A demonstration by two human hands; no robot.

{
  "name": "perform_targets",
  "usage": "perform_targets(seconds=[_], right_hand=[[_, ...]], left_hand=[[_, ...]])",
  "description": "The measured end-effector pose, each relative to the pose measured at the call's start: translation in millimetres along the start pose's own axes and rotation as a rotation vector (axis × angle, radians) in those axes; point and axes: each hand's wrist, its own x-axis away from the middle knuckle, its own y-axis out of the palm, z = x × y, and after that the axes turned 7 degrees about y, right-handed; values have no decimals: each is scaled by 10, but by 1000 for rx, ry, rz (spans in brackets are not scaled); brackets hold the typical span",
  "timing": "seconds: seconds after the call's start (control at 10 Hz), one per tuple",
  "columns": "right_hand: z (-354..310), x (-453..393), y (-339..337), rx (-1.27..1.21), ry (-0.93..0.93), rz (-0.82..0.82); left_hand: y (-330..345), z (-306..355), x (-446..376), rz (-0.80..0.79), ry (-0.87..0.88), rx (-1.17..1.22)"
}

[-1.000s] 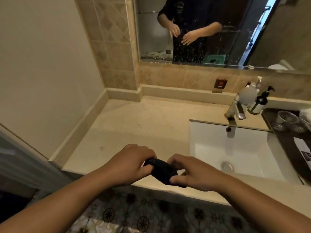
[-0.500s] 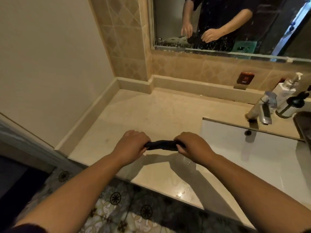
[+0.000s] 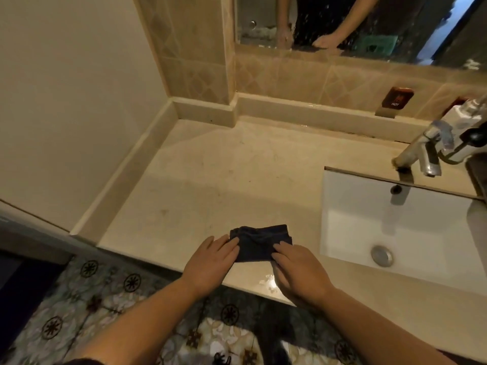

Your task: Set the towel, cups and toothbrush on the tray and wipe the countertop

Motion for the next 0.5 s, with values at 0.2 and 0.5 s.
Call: perform_targets(seconds=[0.2, 0.5], right_hand=[[-110, -40, -291, 70, 81, -139], [-329, -936, -1356, -15, 163, -775]], left_hand=[[-96, 15, -3, -183, -50, 37], [-1410, -240, -293, -425, -60, 492]])
